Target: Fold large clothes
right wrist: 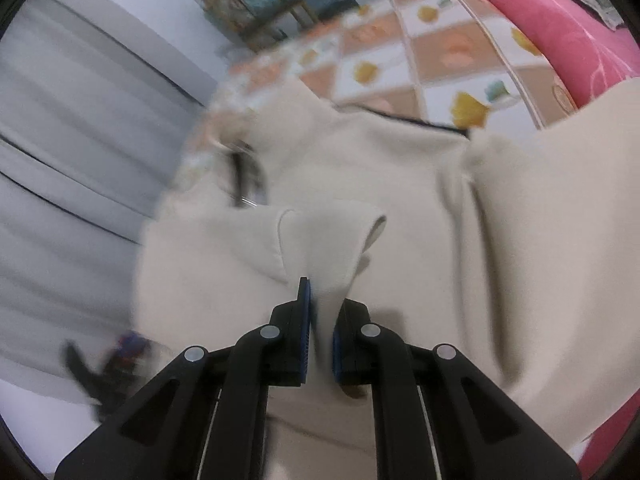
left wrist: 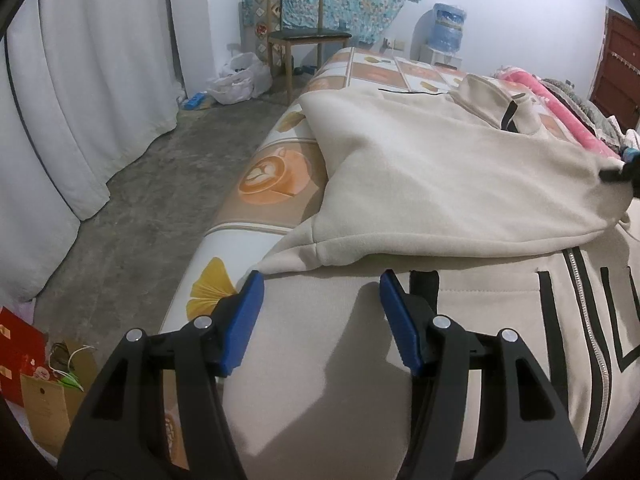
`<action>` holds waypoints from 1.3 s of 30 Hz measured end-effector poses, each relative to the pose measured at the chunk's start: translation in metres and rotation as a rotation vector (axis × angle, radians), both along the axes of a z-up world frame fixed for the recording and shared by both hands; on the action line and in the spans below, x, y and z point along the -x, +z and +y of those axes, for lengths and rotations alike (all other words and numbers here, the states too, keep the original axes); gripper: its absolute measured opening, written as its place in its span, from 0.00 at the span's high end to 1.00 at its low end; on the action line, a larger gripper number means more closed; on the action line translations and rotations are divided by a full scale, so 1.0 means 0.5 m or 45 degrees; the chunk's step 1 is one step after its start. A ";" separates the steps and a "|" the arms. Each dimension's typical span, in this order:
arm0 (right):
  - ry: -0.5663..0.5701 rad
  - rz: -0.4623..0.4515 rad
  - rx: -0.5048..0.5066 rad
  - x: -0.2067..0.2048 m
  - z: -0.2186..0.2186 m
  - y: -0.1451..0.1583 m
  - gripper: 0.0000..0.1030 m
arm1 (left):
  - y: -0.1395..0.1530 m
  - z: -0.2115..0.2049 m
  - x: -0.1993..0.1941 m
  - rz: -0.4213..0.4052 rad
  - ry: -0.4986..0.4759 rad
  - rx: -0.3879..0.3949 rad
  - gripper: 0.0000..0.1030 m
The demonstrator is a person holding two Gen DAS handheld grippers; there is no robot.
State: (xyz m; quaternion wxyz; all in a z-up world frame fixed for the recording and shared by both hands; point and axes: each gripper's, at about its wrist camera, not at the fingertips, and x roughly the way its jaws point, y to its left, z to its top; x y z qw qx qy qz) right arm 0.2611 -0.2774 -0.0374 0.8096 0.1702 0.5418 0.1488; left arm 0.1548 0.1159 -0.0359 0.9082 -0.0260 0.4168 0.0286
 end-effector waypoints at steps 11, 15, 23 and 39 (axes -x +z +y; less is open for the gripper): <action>0.021 -0.036 0.153 0.022 0.016 0.018 0.91 | 0.004 0.008 0.011 -0.001 -0.029 0.036 0.44; 0.012 -0.032 0.184 0.029 0.016 0.013 0.90 | 0.001 0.012 0.013 -0.009 -0.033 0.059 0.44; -0.117 0.021 0.290 0.024 -0.014 -0.010 0.68 | 0.005 0.028 0.017 -0.023 -0.045 0.124 0.44; 0.099 -0.129 0.382 0.097 0.060 -0.030 0.67 | 0.009 0.043 0.032 -0.039 -0.051 0.182 0.44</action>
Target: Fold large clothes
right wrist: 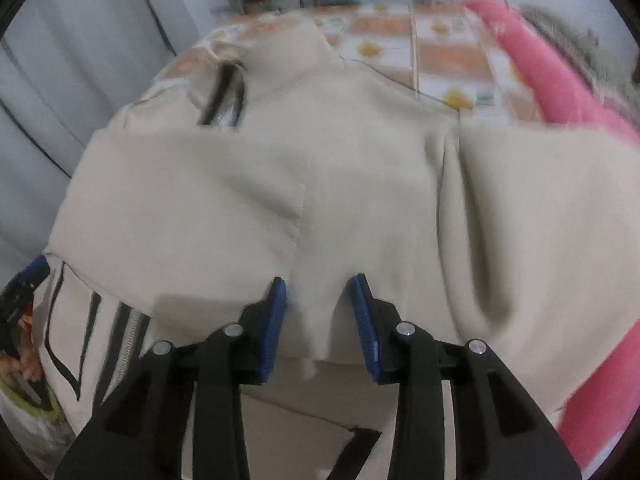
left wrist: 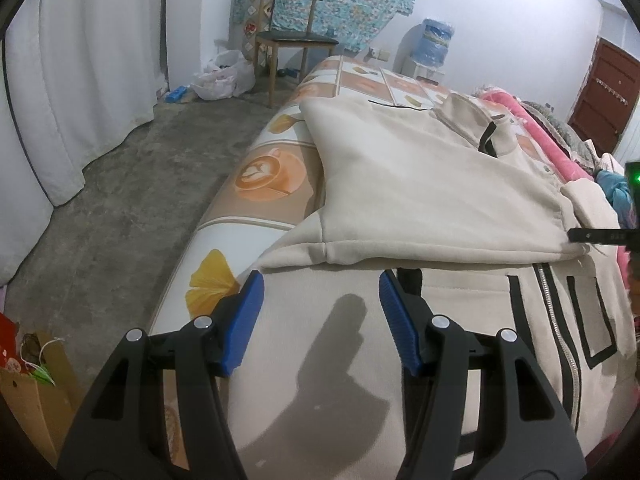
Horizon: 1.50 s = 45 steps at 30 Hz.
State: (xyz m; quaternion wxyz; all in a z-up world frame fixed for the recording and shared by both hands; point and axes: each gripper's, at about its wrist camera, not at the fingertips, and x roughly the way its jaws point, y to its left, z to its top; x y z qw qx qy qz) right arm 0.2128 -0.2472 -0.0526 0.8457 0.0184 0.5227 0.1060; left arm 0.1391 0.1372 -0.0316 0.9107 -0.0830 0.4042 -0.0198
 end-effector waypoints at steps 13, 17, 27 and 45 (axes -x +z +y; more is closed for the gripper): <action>-0.064 0.016 -0.164 0.080 -0.030 0.095 0.66 | 0.117 0.028 0.111 -0.098 0.044 0.004 0.28; 0.048 -0.019 -0.172 0.016 0.030 0.108 0.66 | 0.156 -0.013 0.082 -0.137 0.000 -0.016 0.27; -0.022 0.122 -0.066 -0.164 0.045 -0.006 0.95 | 0.114 -0.101 -0.033 -0.042 -0.033 -0.011 0.27; 0.057 0.004 0.124 0.010 0.048 -0.003 0.64 | 0.074 -0.296 -0.176 0.112 -0.213 -0.050 0.22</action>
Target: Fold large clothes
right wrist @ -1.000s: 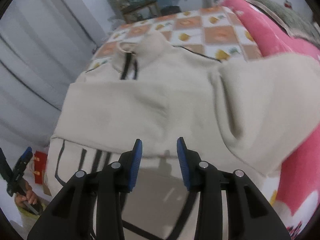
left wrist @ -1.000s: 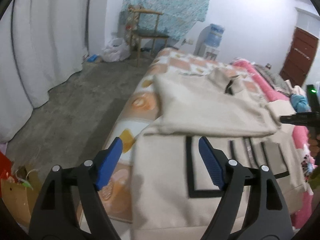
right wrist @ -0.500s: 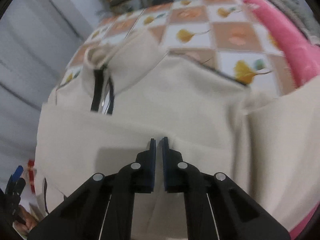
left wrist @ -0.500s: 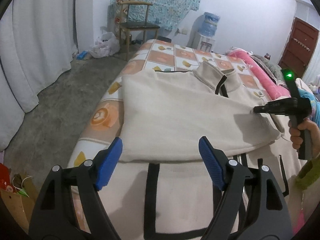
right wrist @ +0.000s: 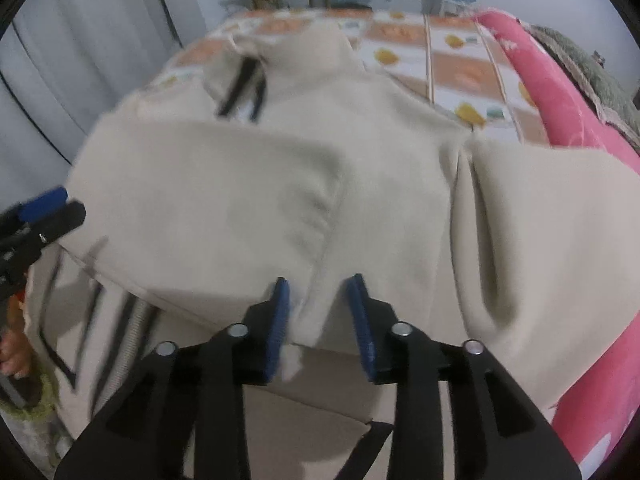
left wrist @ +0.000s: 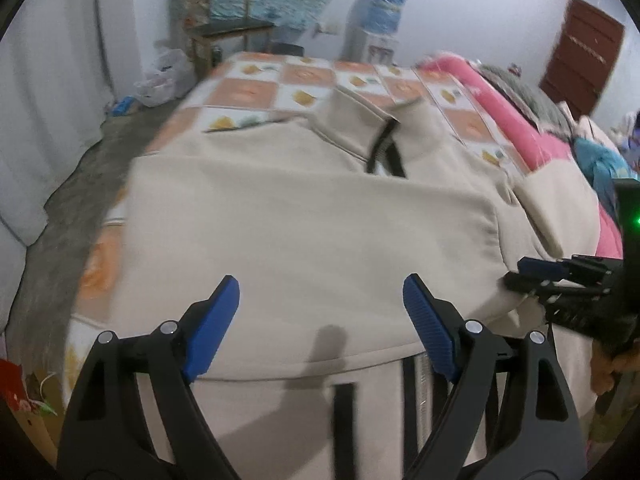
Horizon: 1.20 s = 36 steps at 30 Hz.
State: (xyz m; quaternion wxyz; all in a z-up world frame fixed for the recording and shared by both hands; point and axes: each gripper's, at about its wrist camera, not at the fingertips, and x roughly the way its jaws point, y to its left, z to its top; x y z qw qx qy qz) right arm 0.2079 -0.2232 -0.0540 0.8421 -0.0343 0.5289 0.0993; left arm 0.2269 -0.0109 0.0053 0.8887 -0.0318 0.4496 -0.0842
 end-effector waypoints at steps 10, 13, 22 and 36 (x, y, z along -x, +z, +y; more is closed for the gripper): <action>-0.072 -0.163 -0.020 0.050 -0.031 0.066 0.46 | -0.038 -0.101 -0.025 -0.015 -0.042 -0.100 0.17; -0.102 -0.188 -0.006 0.064 -0.051 0.078 0.32 | -0.057 -0.113 -0.032 0.008 -0.039 -0.120 0.16; -0.232 -0.274 -0.004 0.089 -0.090 0.114 0.11 | -0.091 -0.131 -0.032 0.006 -0.038 -0.175 0.08; -0.240 -0.357 0.093 0.106 -0.061 0.124 0.06 | -0.094 -0.131 -0.030 -0.021 -0.040 -0.175 0.08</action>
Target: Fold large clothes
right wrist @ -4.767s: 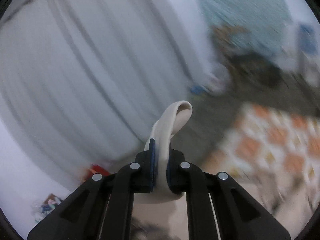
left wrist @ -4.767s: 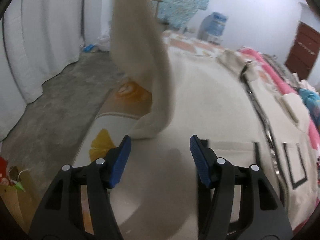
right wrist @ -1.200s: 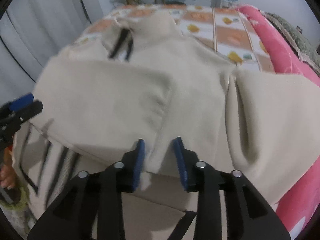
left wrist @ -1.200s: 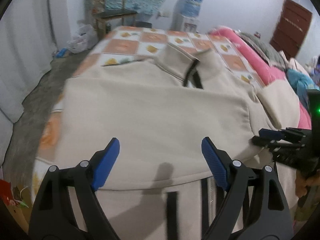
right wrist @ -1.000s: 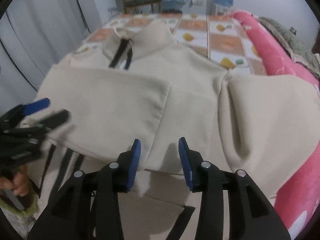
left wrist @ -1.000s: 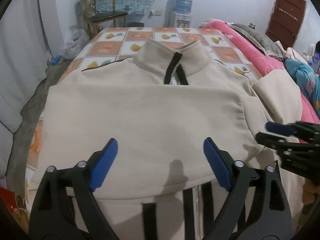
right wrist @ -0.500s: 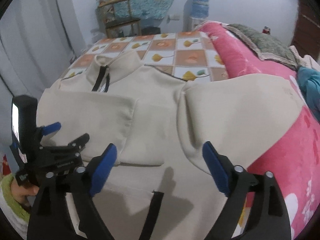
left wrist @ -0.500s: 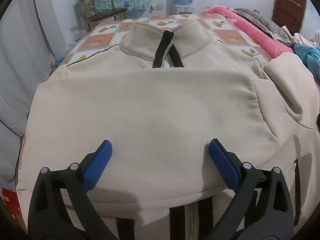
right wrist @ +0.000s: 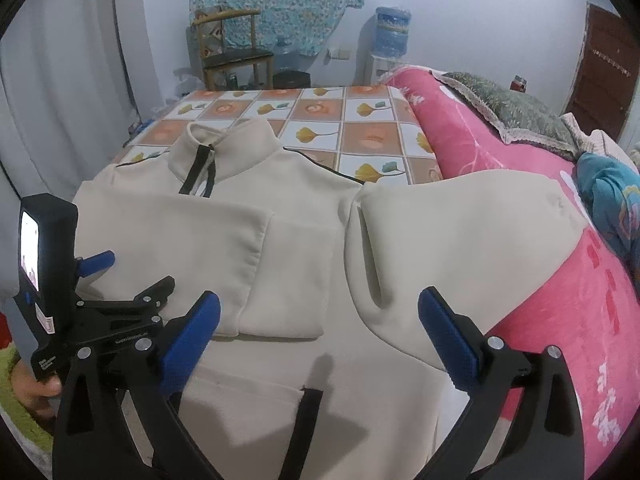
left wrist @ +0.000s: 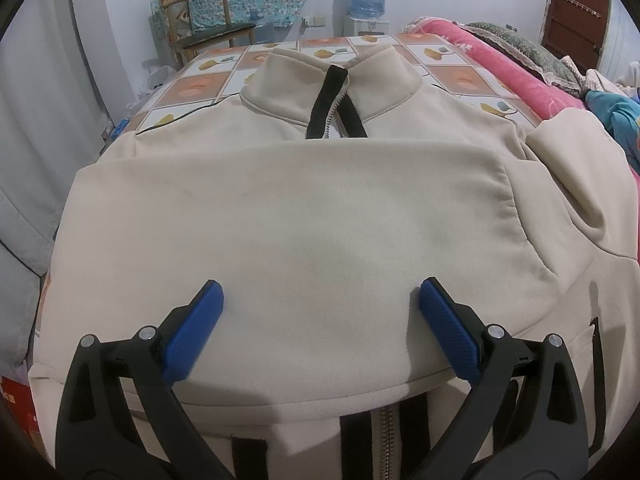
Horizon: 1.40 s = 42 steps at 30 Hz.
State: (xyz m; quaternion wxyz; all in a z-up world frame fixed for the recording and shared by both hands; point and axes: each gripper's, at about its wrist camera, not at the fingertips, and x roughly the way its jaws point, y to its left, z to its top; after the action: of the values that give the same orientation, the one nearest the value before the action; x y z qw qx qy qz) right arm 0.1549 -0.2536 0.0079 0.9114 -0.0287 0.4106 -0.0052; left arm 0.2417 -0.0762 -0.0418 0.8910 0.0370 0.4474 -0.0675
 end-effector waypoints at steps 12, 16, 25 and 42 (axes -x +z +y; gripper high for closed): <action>-0.039 -0.087 0.074 0.004 -0.002 0.020 0.06 | 0.000 0.000 0.000 0.000 0.001 0.000 0.08; 0.002 -0.141 -0.015 0.005 -0.009 0.037 0.06 | 0.000 -0.002 0.000 0.007 0.002 -0.007 0.07; -0.034 -0.100 -0.205 -0.022 -0.161 0.068 0.06 | 0.001 -0.001 -0.002 0.021 -0.015 0.000 0.07; -0.709 -0.004 -0.713 -0.151 -0.726 -0.050 0.27 | 0.001 -0.002 -0.006 0.035 0.016 -0.001 0.07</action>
State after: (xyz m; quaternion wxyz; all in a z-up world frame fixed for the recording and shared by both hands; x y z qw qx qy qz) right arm 0.2303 -0.6166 -0.0169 0.8482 0.3337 0.3868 -0.1401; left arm 0.2448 -0.0772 -0.0413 0.8853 0.0336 0.4597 -0.0623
